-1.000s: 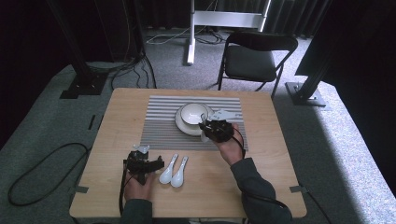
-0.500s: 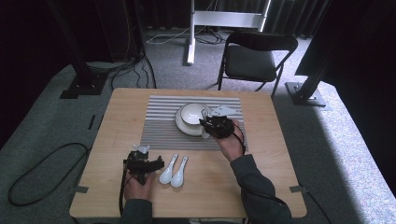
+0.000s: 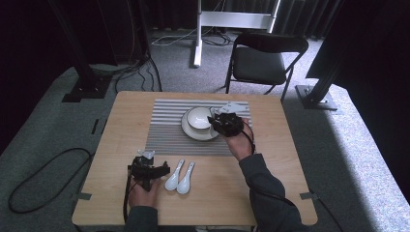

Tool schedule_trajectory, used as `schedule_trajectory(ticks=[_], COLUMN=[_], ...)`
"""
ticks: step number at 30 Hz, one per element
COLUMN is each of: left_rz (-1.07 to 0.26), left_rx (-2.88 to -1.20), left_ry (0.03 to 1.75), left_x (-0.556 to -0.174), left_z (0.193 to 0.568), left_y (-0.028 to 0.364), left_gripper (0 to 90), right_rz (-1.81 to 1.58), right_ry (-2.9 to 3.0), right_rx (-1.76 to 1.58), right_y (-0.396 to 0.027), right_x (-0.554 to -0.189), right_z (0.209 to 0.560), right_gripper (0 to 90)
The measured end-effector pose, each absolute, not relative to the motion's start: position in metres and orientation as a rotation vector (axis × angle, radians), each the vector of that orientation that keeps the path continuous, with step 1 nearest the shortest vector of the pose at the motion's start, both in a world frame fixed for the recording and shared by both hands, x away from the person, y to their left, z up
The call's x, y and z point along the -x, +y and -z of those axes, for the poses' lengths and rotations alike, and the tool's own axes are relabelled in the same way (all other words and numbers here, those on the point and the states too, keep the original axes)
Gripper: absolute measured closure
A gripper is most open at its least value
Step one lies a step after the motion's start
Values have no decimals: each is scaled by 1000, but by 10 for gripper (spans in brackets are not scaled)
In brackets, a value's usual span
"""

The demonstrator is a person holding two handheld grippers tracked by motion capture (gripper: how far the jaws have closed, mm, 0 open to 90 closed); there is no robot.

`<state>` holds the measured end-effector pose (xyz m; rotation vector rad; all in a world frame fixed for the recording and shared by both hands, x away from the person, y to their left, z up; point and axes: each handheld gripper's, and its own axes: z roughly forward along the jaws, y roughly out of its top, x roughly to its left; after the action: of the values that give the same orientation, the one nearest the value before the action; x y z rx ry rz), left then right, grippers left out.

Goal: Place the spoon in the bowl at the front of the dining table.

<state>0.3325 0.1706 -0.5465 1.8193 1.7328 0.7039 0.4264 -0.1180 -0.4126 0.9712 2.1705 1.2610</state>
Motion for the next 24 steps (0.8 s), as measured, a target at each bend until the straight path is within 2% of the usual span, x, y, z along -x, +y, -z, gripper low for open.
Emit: schedule_trajectory(ticks=[24], left_rz=[-704], left_rx=[-1816], left_ry=[1733], left_x=[-333], left_z=[547], left_y=[170], left_gripper=[27], right_rz=[-1240], right_ry=[2190], right_rx=[-1008], right_y=[-117], right_x=[-446], right_z=[417], right_gripper=[744])
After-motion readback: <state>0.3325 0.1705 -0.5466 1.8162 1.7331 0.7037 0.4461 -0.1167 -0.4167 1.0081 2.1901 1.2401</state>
